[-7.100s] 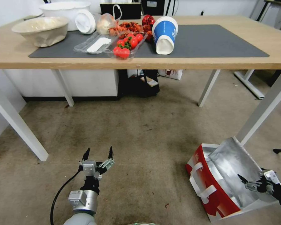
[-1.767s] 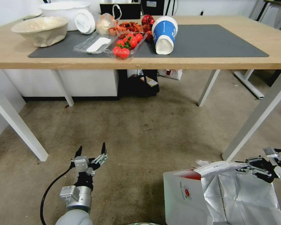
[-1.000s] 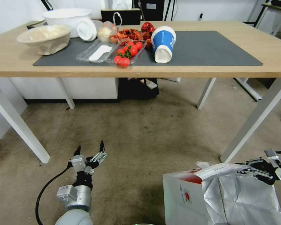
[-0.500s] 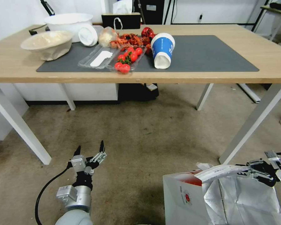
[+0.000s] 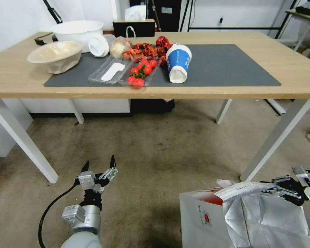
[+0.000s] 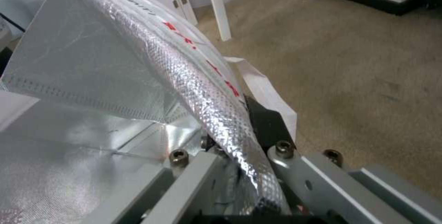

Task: Pick up the food delivery bag from the floor and place it on the table.

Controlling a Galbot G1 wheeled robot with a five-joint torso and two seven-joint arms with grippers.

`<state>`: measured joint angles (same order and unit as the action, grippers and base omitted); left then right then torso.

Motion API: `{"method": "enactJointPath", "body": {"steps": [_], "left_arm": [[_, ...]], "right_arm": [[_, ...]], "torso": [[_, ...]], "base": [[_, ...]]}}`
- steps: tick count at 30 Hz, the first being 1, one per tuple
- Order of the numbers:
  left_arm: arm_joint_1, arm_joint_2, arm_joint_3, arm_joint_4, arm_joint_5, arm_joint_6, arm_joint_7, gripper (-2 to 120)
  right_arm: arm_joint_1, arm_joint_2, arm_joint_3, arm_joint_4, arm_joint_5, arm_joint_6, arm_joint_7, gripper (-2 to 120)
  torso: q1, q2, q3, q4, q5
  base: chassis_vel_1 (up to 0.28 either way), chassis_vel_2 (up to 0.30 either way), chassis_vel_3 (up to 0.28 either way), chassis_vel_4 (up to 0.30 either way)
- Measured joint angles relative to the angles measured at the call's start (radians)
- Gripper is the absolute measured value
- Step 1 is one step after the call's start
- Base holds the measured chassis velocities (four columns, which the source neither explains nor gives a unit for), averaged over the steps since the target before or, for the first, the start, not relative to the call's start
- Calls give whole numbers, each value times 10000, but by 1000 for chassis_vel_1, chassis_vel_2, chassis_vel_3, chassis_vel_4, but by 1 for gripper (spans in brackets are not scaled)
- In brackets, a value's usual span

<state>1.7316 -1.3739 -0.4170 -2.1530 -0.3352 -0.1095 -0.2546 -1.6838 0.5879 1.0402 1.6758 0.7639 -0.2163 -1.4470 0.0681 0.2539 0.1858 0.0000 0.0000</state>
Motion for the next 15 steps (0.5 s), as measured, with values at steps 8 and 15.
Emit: {"method": "enactJointPath", "body": {"steps": [8, 15], "left_arm": [[11, -27, 0, 4, 137, -25, 33, 100], [-15, -36, 15, 42, 150, -33, 36, 100]], "right_arm": [[-17, 26, 11, 17, 15, 2, -16, 0], [-22, 23, 27, 49, 29, -15, -10, 0]], "torso": [[96, 343, 247, 0, 0], [182, 629, 448, 0, 0]], "base": [[0, 0, 0, 0], [0, 0, 0, 0]]}}
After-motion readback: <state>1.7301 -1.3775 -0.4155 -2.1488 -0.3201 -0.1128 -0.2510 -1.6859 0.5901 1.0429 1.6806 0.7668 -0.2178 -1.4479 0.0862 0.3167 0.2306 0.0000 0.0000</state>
